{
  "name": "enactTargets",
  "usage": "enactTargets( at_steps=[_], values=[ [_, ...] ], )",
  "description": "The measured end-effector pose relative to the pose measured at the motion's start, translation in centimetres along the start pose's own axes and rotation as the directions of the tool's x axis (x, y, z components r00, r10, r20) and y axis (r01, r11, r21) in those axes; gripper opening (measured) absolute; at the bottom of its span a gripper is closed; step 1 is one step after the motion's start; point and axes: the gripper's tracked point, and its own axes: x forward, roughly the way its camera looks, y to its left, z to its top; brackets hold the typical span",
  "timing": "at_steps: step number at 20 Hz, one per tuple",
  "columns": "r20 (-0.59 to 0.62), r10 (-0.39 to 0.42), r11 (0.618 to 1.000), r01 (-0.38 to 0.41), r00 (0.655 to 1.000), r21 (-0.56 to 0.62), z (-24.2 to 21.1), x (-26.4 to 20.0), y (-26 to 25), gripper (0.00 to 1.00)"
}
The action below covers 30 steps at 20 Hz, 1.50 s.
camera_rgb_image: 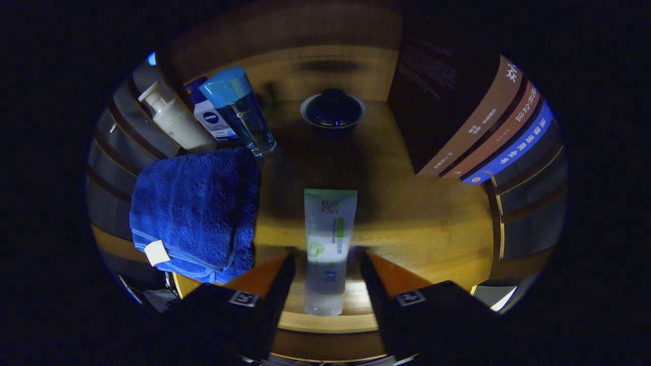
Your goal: Pull open the drawer, take out the items inside it, and place them on the countertop above the cabinet.
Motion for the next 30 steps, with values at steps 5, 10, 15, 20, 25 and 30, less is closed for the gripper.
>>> enactTargets(
  at_steps=[5,10,15,20,25,30],
  values=[
    [0.095,0.019,1.0,-0.018,0.995,-0.015,0.8,-2.5,0.1,1.0],
    [0.304,0.046,0.997,-0.026,0.952,-0.069,0.7,-7.1,0.2,1.0],
    [0.576,0.111,0.993,-0.074,0.81,-0.088,-1.0,-14.4,1.5,1.0],
    [0.784,0.206,0.976,-0.181,0.586,-0.121,-4.8,-22.2,4.4,1.0],
    [0.891,0.215,0.958,-0.264,0.399,-0.113,-11.2,-24.9,4.7,0.99],
    [0.927,0.162,0.984,-0.126,0.338,-0.126,-17.2,-22.1,4.2,0.99]
  ],
)
